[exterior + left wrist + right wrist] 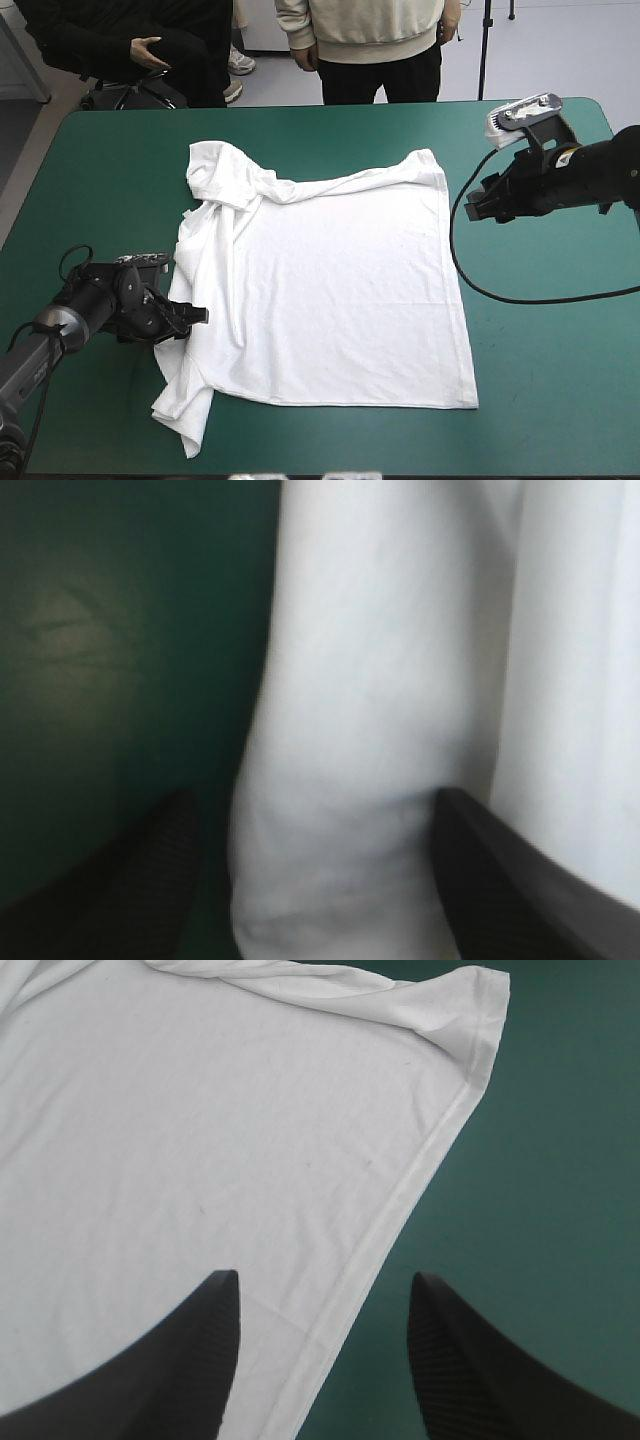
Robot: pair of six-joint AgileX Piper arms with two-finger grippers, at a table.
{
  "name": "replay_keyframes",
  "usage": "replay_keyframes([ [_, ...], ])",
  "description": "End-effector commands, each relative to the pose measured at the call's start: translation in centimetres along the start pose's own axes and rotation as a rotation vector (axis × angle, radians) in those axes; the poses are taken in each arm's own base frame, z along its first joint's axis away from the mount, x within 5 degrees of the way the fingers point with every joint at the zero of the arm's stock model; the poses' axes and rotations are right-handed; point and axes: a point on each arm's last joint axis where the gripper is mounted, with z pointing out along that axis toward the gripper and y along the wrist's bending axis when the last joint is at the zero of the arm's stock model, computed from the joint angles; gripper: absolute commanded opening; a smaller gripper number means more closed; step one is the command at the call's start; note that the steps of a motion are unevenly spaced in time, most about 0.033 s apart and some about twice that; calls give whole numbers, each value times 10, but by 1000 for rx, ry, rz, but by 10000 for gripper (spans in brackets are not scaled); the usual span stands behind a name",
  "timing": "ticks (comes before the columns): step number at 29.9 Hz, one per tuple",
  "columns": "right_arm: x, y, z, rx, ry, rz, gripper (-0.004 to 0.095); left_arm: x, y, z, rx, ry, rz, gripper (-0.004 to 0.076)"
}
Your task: Fold the cloth
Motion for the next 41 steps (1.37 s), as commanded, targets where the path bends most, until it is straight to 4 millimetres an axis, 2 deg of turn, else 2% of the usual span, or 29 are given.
replay_keyframes([
  [1,-2,6,-18,-4,-59,-16,482,-6,-9,5,91,-9,2,461],
  [3,-2,5,-18,-1,-58,-17,482,-5,-12,6,120,6,20,349],
  [7,-3,6,-18,-2,-69,-15,482,-6,-10,5,100,-13,47,-20],
  [10,-3,6,-18,-4,-69,-15,482,-8,0,5,7,-21,100,-14],
  [15,-4,7,-18,-17,-79,-10,482,-14,45,-7,-245,14,78,-17],
  [22,-6,10,-17,-57,-103,-20,482,-38,99,-31,-349,-122,-81,-17],
  [32,-8,12,-17,-75,-117,-34,482,-102,192,-66,-482,-321,-293,-17],
  [38,-8,11,-17,-69,-121,-43,482,-120,256,-64,-632,-264,-317,-17],
  [41,-8,11,-17,-66,-127,-42,482,-127,281,-55,-621,-244,-379,-17],
])
